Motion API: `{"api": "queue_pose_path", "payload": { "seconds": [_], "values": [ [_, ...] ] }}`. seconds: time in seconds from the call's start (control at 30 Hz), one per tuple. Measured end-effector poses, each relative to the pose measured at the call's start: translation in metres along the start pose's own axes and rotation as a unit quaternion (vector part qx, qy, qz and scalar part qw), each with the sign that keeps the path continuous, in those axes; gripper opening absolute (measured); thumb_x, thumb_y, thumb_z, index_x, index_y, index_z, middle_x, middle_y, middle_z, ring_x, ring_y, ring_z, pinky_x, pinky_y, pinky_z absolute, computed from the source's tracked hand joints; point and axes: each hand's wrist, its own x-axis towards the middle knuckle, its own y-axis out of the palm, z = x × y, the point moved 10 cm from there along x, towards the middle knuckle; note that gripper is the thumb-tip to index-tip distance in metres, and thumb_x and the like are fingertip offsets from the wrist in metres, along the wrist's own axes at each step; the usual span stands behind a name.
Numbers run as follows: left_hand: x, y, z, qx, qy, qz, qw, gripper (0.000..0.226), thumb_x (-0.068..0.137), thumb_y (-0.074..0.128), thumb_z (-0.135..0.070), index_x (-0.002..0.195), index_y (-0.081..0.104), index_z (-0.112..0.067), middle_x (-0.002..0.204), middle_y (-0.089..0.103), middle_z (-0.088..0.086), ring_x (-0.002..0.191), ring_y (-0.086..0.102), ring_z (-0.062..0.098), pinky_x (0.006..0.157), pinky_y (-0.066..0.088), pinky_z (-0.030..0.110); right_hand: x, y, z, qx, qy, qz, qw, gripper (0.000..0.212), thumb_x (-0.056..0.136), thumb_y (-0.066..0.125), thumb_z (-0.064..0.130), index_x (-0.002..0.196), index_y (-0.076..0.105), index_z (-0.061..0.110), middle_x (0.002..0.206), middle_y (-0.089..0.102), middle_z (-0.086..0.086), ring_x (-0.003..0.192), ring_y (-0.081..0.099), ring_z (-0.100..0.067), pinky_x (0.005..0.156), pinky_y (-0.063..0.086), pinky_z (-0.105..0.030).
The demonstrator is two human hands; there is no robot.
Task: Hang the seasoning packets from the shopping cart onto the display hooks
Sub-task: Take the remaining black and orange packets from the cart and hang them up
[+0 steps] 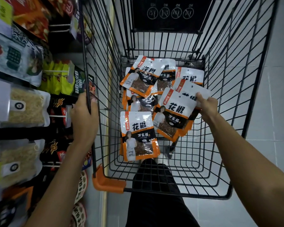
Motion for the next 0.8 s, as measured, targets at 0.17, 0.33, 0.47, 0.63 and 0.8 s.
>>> {"api": "queue_pose_path", "payload": {
  "seconds": [0.17, 0.33, 0.47, 0.63, 0.8],
  "values": [
    [0.001, 0.000, 0.001, -0.008, -0.002, 0.010, 1.000, 0.019, 0.099, 0.045, -0.012, 0.109, 0.057, -0.001, 0.095, 0.064, 0.012, 0.089, 0.060, 0.026, 0.075, 0.042, 0.032, -0.013, -0.013, 0.049, -0.056, -0.068, -0.063, 0.994, 0.035, 0.094, 0.061, 0.023, 0.105, 0.058, -0.010, 0.114, 0.063, -0.031, 0.101, 0.064, -0.042, 0.088, 0.052, -0.057],
    [0.003, -0.009, -0.005, 0.020, -0.027, 0.034, 0.999, 0.030, 0.099, 0.049, -0.014, 0.123, 0.053, 0.002, 0.113, 0.062, 0.021, 0.105, 0.057, 0.035, 0.085, 0.042, 0.036, -0.048, -0.029, 0.135, -0.098, -0.173, -0.085, 0.976, 0.044, 0.092, 0.061, 0.035, 0.102, 0.059, -0.008, 0.106, 0.064, -0.029, 0.097, 0.064, -0.043, 0.082, 0.052, -0.060],
    [0.007, -0.036, -0.057, 0.067, 0.071, -0.029, 0.995, 0.033, 0.096, 0.051, -0.009, 0.127, 0.050, 0.002, 0.127, 0.052, 0.020, 0.118, 0.050, 0.033, 0.097, 0.042, 0.042, -0.076, -0.030, 0.175, -0.036, -0.200, -0.041, 0.978, 0.030, 0.092, 0.062, 0.028, 0.087, 0.060, -0.001, 0.092, 0.064, -0.022, 0.082, 0.064, -0.033, 0.079, 0.053, -0.049],
    [0.012, 0.015, -0.103, -0.104, 0.030, 0.115, 0.987, 0.049, 0.092, 0.060, -0.032, 0.135, 0.045, -0.015, 0.131, 0.050, -0.003, 0.119, 0.044, 0.008, 0.098, 0.036, 0.024, -0.099, 0.013, 0.150, 0.072, -0.063, 0.142, 0.985, 0.021, 0.090, 0.062, 0.018, 0.096, 0.054, 0.000, 0.104, 0.062, -0.018, 0.088, 0.065, -0.028, 0.080, 0.054, -0.033],
    [-0.018, 0.095, -0.081, -0.370, -0.167, 0.378, 0.832, 0.040, 0.073, 0.072, -0.035, 0.107, 0.062, -0.016, 0.096, 0.073, -0.011, 0.096, 0.067, 0.007, 0.076, 0.053, 0.018, -0.112, 0.069, 0.110, 0.087, 0.034, 0.236, 0.967, 0.032, 0.090, 0.062, 0.019, 0.114, 0.055, -0.001, 0.105, 0.071, -0.015, 0.094, 0.070, -0.026, 0.074, 0.059, -0.033]
  ]
}}
